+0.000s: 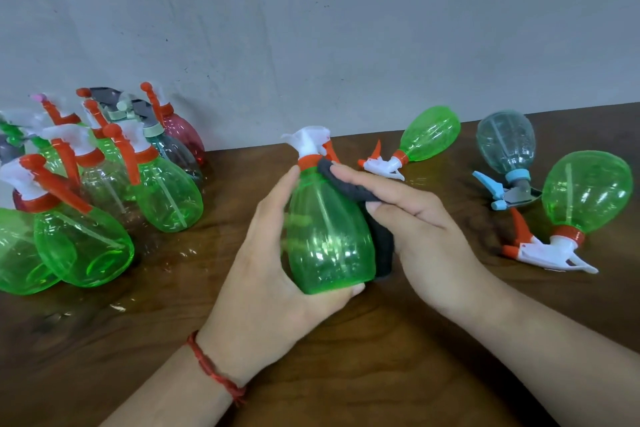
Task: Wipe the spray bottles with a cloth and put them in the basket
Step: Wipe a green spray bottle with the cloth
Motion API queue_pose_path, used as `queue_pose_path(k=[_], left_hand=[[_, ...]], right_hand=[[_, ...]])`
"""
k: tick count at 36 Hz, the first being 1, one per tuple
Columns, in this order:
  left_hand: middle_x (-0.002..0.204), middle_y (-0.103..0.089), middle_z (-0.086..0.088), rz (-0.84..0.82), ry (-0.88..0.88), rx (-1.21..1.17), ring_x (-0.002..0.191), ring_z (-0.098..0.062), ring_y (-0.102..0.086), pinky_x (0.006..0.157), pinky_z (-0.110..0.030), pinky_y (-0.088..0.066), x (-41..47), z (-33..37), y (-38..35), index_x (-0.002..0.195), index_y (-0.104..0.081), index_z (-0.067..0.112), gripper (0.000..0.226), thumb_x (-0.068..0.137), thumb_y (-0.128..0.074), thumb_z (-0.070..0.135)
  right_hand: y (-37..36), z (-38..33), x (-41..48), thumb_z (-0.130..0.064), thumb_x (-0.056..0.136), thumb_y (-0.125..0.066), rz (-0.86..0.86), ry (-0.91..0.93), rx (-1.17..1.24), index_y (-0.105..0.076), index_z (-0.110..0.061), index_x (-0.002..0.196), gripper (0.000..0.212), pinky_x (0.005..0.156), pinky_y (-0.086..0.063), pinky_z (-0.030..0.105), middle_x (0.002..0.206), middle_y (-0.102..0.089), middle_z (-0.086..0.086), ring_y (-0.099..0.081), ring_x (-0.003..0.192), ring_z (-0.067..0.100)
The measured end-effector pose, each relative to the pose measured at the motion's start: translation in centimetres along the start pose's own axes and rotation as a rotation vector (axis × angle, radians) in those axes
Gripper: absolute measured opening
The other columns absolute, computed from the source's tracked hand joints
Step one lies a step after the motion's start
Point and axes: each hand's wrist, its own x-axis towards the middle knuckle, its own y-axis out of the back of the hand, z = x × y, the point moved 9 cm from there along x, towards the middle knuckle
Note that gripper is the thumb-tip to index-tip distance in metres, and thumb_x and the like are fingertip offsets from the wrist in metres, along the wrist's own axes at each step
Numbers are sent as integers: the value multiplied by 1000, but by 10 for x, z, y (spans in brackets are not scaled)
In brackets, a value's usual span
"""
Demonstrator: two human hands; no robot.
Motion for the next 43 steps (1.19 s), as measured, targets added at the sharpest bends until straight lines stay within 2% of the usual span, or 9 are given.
queue_pose_path(k=[3, 6, 16, 22, 26, 30, 34, 38, 43], left_hand=[[158, -48, 12, -21, 3, -59, 147, -18, -51, 120, -40, -46, 1, 0, -1, 161, -36, 31, 117, 65, -102, 27], [156, -51, 11, -51, -1, -127, 145, -20, -53, 117, -39, -47, 3, -1, -4, 160, -37, 30, 114, 67, -101, 18], [151, -49, 2, 24, -122, 215, 146, -13, -46, 117, -15, -36, 5, 5, -4, 159, -42, 17, 103, 73, -98, 18], [146, -57, 13, 157, 107, 10, 133, -12, -61, 109, -34, -53, 4, -22, 17, 156, -42, 40, 111, 64, -103, 30], [129, -68, 15, 276, 216, -122, 115, -2, -70, 91, -14, -55, 6, -33, 34, 149, -46, 40, 103, 63, -102, 25], [131, -67, 13, 285, 238, -90, 115, 0, -68, 91, -11, -53, 7, -37, 37, 152, -43, 37, 105, 64, -100, 26], [146, -55, 10, 200, 120, 72, 134, -10, -58, 111, -31, -51, 6, -25, 25, 158, -40, 33, 110, 67, -101, 32], [146, -51, 7, 132, -4, 155, 139, -3, -50, 113, -11, -38, 3, -2, 9, 159, -44, 22, 106, 69, -100, 31], [148, -49, 0, 78, -71, 220, 141, 0, -45, 115, -10, -34, 3, 9, -1, 158, -44, 19, 104, 70, -99, 27]], right_hand=[[1, 1, 1, 1, 99, -40, 8, 0, 95, -68, -13, 135, 49, 124, -36, 50, 142, -68, 2, -56, 141, 20], [0, -2, -2, 9, 104, -37, 5, 36, 55, -66, -11, 137, 48, 121, -41, 38, 142, -68, 0, -57, 140, 15], [-8, -16, -10, 11, 105, -43, -12, 236, -570, -59, -19, 149, 55, 126, -32, 30, 161, -48, -10, -38, 151, 1], [-22, -20, -15, 8, 106, -44, -133, 281, -681, -58, -19, 150, 54, 125, -34, 32, 162, -46, -9, -38, 151, 3], [-29, -23, -19, 9, 106, -46, -190, 309, -736, -56, -22, 151, 56, 125, -36, 35, 163, -45, -12, -38, 152, 3], [-34, -22, -19, 12, 105, -46, -205, 329, -790, -54, -21, 153, 59, 125, -35, 32, 164, -42, -12, -35, 153, 3], [-32, -23, -17, 10, 105, -45, -162, 342, -776, -55, -19, 152, 56, 124, -33, 26, 164, -44, -10, -36, 152, 2], [-15, -20, -9, 9, 104, -42, -63, 269, -635, -59, -20, 149, 56, 125, -31, 25, 160, -49, -11, -39, 150, 1], [-1, -13, -3, 8, 107, -38, -40, 99, -339, -60, -16, 147, 51, 121, -38, 26, 149, -61, -12, -49, 144, 3]])
